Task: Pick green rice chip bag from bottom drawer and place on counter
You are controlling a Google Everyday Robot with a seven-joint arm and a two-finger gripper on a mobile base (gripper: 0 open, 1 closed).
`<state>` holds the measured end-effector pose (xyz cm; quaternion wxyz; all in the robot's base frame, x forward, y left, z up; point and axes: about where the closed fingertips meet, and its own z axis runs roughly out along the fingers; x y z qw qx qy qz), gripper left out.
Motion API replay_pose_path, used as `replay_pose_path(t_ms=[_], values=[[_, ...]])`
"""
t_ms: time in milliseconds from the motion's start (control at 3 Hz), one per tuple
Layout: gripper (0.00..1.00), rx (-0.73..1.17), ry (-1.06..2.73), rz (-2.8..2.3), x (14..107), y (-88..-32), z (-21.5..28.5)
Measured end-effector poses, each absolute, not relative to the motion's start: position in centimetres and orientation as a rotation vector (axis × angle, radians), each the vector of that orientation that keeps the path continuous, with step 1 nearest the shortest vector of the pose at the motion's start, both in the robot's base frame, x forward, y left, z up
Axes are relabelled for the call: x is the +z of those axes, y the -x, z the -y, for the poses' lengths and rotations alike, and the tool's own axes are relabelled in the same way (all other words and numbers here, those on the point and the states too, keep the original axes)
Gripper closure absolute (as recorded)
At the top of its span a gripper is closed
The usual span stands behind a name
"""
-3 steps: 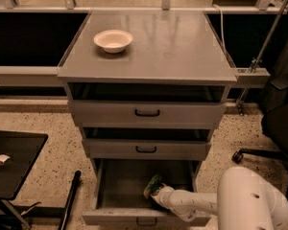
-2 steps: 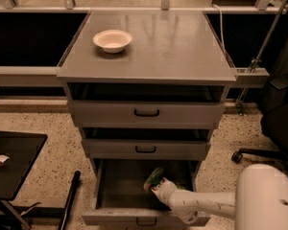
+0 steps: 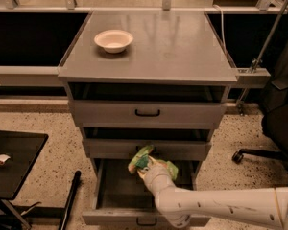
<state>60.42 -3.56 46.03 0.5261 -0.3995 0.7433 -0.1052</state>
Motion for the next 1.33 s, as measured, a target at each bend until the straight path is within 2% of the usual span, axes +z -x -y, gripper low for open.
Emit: replay_pose_path(t_ms=[333,667,1000,1333], values=[[1.0,-0.35,0.993,-1.662,53.6,-56.4,0.7],[1.0,-0.339,1.006,-1.626,54.8,-54.1,-1.5],[1.0,-0.339,1.006,-1.626,54.8,-54.1,-1.5],[1.0,-0.384,0.978,-1.572,59.4,-51.8,-1.5]])
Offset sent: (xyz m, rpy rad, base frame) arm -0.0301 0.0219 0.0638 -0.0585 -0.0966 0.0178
